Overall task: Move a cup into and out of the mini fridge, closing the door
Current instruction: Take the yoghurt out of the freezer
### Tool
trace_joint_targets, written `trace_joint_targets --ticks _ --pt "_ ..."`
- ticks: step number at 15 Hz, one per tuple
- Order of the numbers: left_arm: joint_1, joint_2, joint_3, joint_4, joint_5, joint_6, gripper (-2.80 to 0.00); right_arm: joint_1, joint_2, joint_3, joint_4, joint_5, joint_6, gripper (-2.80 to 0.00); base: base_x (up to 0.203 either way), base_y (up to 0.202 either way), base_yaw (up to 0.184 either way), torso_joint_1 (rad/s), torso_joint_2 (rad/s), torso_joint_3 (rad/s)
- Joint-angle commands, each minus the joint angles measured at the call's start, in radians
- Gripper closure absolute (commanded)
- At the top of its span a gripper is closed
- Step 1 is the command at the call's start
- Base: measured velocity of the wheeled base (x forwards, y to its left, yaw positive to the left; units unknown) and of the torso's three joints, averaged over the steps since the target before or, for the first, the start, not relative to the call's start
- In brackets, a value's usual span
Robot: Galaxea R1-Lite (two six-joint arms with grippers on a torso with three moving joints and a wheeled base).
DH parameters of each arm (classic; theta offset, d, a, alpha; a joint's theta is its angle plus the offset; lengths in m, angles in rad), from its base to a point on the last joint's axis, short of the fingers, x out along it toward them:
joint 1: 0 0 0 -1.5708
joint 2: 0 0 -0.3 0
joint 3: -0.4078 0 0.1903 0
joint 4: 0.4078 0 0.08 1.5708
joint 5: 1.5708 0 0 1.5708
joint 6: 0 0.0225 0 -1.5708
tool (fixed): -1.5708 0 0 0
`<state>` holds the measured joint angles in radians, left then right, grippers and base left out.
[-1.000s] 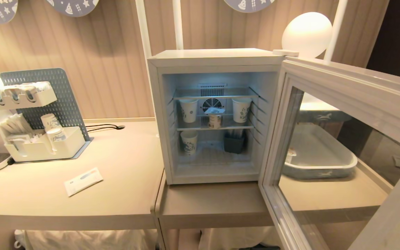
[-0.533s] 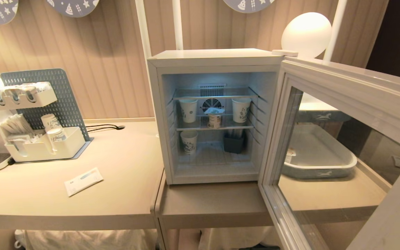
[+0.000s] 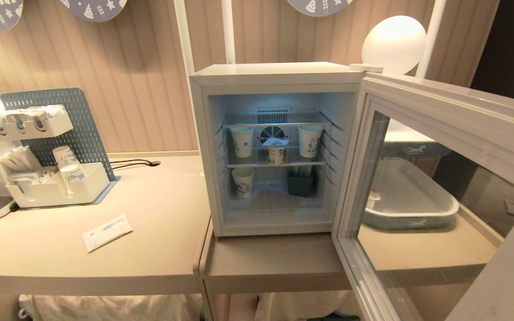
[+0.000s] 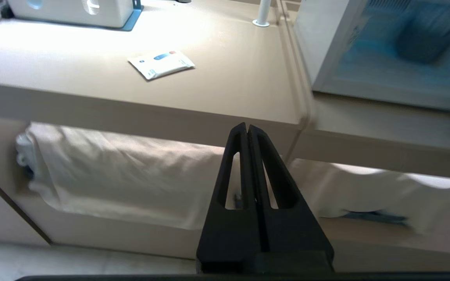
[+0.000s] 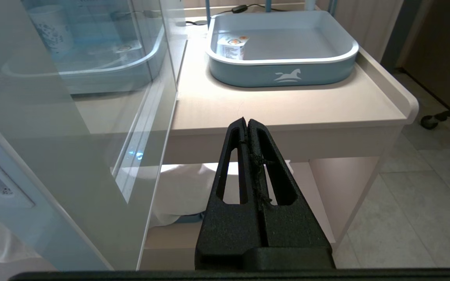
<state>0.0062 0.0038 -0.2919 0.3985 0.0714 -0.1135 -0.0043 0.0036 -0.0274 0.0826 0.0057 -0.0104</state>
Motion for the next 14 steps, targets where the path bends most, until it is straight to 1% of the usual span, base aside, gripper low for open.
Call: trace_joint_targets --ticks 1,2,3,4,5,6,7,10,12,14 --pt "-0.001 -0.007 0.224 -0.343 0.004 0.072 0.00 0.000 -0.001 0.000 0.000 0.000 0.000 0.00 0.000 0.000 0.000 0.000 0.00 0.000" --pt "-0.002 -0.006 0.284 -0.400 -0.002 0.102 0.00 0.000 -0.001 0.000 0.000 0.000 0.000 0.00 0.000 0.000 0.000 0.000 0.00 0.000" --pt "-0.002 -0.006 0.303 -0.433 -0.046 0.126 0.00 0.000 -0.001 0.000 0.000 0.000 0.000 0.00 0.000 0.000 0.000 0.000 0.00 0.000" --pt "-0.003 -0.006 0.291 -0.392 -0.081 0.143 0.00 0.000 -0.001 0.000 0.000 0.000 0.000 0.00 0.000 0.000 0.000 0.000 0.00 0.000" --pt "-0.003 -0.005 0.282 -0.327 -0.085 0.152 0.00 0.000 -0.001 0.000 -0.001 0.000 0.000 0.00 0.000 0.000 0.000 0.000 0.00 0.000" --pt "-0.003 -0.005 0.286 -0.342 -0.088 0.156 0.00 0.000 -0.001 0.000 0.000 0.000 0.000 0.00 0.000 0.000 0.000 0.000 0.00 0.000" --pt "-0.003 -0.005 0.292 -0.391 -0.088 0.157 0.00 0.000 -0.001 0.000 0.000 0.000 0.000 0.00 0.000 0.000 0.000 0.000 0.00 0.000" --pt "-0.003 -0.005 0.293 -0.392 -0.078 0.147 0.00 0.000 -0.001 0.000 0.000 0.000 0.000 0.00 0.000 0.000 0.000 0.000 0.00 0.000" --pt "-0.003 -0.005 0.293 -0.392 -0.078 0.146 0.00 0.000 -0.001 0.000 0.000 0.000 0.000 0.00 -0.099 0.000 -0.001 0.010 0.01 -0.002" --pt "-0.003 -0.004 0.293 -0.392 -0.076 0.141 0.00 0.000 -0.001 0.000 0.000 0.000 0.000 0.00 -0.185 0.000 0.003 0.008 0.00 0.002"
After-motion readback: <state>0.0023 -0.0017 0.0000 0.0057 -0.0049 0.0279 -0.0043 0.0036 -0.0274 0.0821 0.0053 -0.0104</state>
